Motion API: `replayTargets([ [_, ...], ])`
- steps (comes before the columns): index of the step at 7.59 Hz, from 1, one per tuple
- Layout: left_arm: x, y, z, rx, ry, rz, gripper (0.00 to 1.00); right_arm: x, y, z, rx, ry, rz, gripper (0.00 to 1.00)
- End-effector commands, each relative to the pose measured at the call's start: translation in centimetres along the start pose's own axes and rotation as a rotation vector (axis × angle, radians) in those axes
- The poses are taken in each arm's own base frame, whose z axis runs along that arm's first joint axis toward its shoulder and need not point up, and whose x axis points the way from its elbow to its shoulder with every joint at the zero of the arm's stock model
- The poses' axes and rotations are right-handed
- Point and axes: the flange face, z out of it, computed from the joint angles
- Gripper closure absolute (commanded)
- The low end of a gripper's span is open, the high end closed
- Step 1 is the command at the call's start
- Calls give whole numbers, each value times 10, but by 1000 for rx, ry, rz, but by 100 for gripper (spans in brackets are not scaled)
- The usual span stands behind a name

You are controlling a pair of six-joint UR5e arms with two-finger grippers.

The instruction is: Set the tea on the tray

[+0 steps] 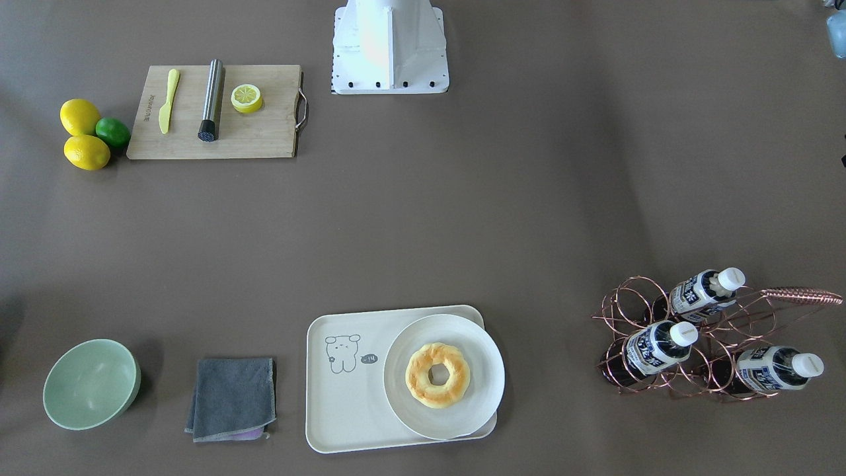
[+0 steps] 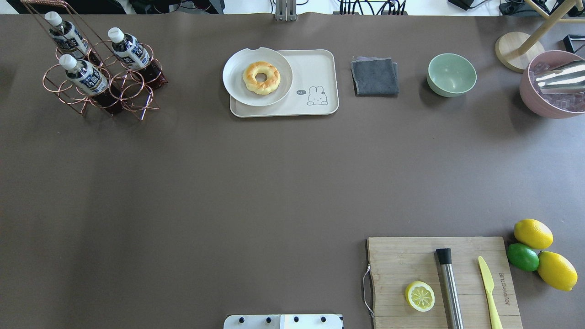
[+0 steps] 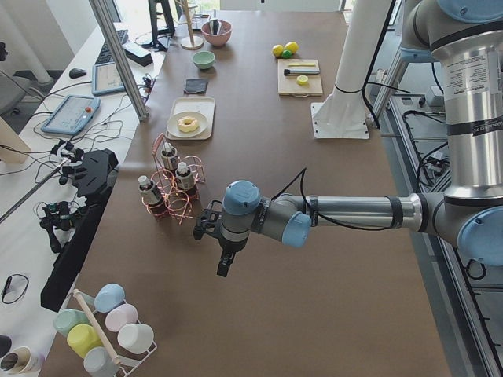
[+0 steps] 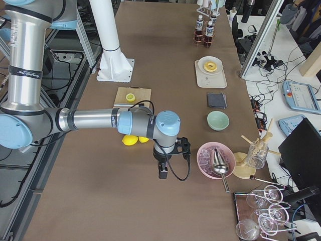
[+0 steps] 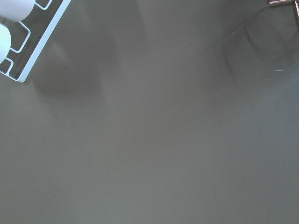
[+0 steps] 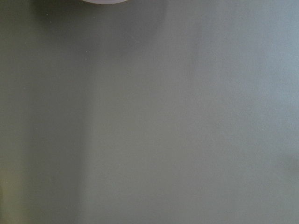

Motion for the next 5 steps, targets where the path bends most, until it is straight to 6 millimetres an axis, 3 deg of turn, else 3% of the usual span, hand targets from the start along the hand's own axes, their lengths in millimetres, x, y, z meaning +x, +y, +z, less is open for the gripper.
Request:
replayTargets([
  [1,11,-3,-7,16,32,9,2,1,0,2,-4,-1,3,0],
  [5,10,-1,-6,14,31,9,2,2,3,3,-7,-3,8,0],
])
